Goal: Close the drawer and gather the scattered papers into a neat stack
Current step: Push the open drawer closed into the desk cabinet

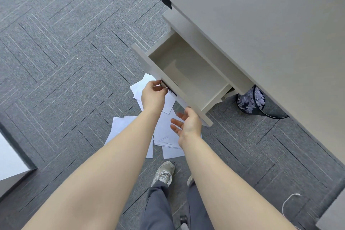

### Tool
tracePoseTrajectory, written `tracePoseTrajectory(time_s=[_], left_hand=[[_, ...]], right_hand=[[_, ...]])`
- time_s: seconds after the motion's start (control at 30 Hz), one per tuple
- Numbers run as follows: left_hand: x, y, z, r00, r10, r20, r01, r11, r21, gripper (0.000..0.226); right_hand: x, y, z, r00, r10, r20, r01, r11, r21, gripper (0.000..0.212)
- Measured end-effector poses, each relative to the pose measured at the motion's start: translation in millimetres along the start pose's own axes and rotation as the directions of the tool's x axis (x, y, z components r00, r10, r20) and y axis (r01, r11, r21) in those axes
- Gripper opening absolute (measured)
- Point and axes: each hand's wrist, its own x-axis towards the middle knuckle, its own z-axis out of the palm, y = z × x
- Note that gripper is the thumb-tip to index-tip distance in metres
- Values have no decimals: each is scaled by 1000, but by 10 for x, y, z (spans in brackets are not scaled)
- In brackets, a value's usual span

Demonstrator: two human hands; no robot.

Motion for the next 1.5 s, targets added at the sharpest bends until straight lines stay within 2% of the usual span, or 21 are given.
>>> tracePoseTrajectory(time_s=[0.47, 0.93, 1.27, 1.4, 1.5], left_hand=[[203, 389, 630, 998, 66, -2, -66, 998, -3, 27], [262, 607, 978, 995, 102, -25, -101, 995, 10, 27], [313, 630, 1055, 992, 110, -60, -109, 994, 30, 24], [334, 629, 1064, 990, 126, -62, -124, 992, 29, 24], [348, 632, 1065, 989, 138, -54, -137, 990, 34, 24]], right_hand=[[290, -658, -118, 998, -60, 20, 59, 998, 22, 14], [496, -970, -219, 990, -133, 52, 133, 991, 3, 24], [535, -1030, -251, 986, -155, 53, 156, 988, -11, 14], [562, -1029, -250, 983, -176, 50, 176, 984, -4, 16], [587, -1022, -252, 981, -189, 48, 190, 982, -13, 28]])
